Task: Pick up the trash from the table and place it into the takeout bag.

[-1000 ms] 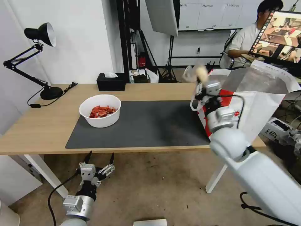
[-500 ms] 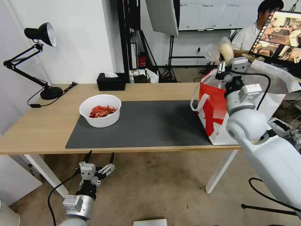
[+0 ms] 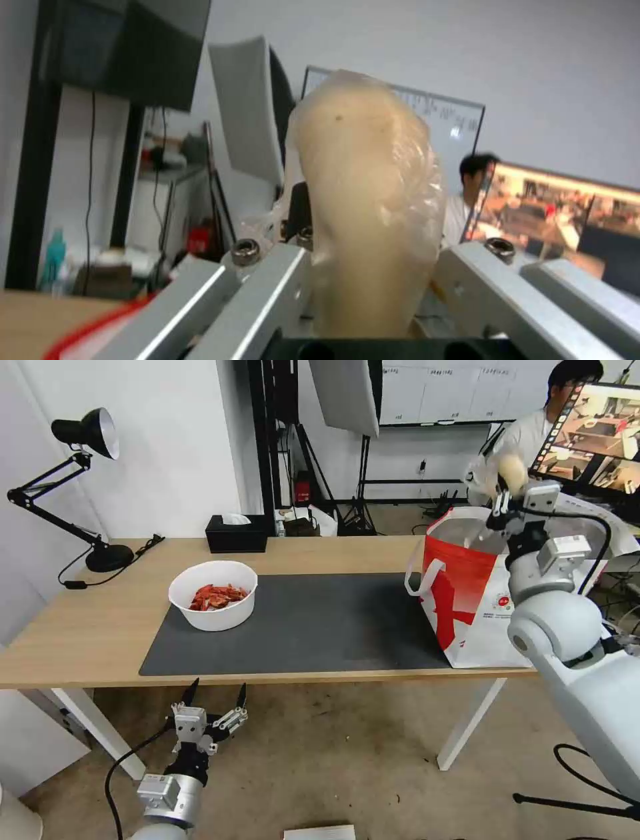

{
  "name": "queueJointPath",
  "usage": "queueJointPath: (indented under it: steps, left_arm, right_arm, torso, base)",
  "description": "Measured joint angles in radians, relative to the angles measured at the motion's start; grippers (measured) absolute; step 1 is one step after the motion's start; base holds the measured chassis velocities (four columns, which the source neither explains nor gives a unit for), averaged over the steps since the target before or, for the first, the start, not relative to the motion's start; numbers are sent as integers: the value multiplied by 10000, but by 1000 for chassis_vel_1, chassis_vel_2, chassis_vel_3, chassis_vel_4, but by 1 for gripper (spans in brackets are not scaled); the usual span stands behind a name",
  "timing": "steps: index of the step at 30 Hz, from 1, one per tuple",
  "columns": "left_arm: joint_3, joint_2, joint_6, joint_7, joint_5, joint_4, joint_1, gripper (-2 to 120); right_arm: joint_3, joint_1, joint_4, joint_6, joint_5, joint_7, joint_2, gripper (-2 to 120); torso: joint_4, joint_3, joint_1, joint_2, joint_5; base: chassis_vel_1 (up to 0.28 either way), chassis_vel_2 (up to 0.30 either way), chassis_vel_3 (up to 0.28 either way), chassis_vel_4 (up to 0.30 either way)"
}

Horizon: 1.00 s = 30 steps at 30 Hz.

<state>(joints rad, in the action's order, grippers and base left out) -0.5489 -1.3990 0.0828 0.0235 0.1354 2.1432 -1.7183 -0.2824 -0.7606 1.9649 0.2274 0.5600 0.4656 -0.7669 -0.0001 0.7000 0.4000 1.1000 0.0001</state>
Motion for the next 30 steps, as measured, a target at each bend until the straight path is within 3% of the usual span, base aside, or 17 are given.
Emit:
queueJointPath:
  steps: [19,21,22,25,30]
  left_arm:
    - [101,-4,-13,0,-80,30,-18,100]
    - [135,-38,-14,1,-117,29,-30,100]
    - [135,-38,-14,1,-117,29,-30,100]
    - [129,4,-17,3,-127,44,-28,100]
    - [140,11,-22,4,-127,43,-9,100]
  right_arm:
    - [-284,-328,166,1060,825,327,171,8]
    - [-388,-352,233,1327,1121,380,337,29]
    - [-388,-352,233,1327,1121,380,337,29]
    - [-315,-193,201,1374,1221,374,399,59]
    - [-299,-164,194,1436,1391,366,464,72]
  torso:
    - [1,0,0,0,-1]
    - [1,0,0,0,-1]
    - [1,0,0,0,-1]
    - [2,0,0,0,-2]
    - [1,0,0,0,-1]
  base:
    - [0,0,0,0]
    - [0,0,0,0]
    - [0,0,0,0]
    - [0,0,0,0]
    - [0,0,0,0]
